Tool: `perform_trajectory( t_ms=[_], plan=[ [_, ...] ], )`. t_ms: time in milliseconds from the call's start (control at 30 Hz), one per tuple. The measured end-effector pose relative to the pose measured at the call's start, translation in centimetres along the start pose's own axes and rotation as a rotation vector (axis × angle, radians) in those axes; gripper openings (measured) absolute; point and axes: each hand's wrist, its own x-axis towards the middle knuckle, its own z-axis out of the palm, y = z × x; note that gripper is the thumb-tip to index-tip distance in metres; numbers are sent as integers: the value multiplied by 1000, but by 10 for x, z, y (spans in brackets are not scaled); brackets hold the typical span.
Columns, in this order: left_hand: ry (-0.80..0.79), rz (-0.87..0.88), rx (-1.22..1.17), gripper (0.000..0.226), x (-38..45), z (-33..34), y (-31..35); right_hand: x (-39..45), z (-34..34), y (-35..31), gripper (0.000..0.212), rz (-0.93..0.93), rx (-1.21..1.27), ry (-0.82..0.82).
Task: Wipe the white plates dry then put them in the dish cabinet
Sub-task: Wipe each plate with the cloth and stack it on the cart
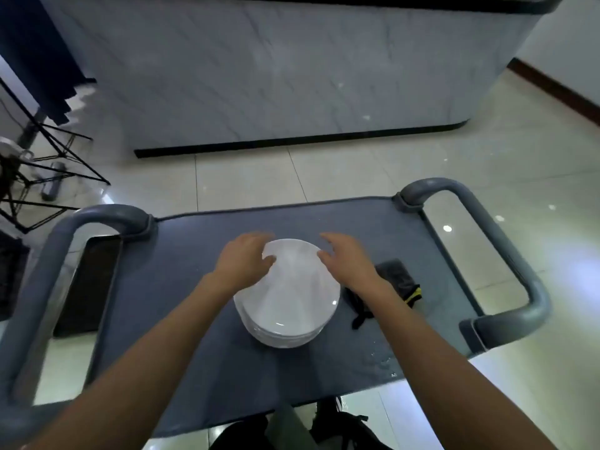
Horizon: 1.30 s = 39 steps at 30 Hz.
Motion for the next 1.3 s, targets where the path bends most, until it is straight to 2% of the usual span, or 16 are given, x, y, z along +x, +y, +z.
perform_trajectory(
  t_ms=[167,267,400,600,967,1200,1300],
  plan=[
    [-32,-12,-15,54,-5,15,1,-5,7,6,44,49,-83,17],
    [-22,-20,-38,54,-5,19,-1,-9,11,7,9,34,-120,18],
    [-16,-28,-86,53,-6,25,-4,-12,21,10,16,60,-117,39],
    [10,-44,-151,52,-8,32,-8,-14,29,13,25,194,0,103],
    [53,-63,-225,53,-11,34,-7,-14,33,8,18,308,235,228],
    [-1,-154,-323,72,-9,36,-12,-21,32,4,11,319,258,240],
    [-11,-162,-336,73,-8,36,-11,-24,30,5,6,322,277,254]
  ],
)
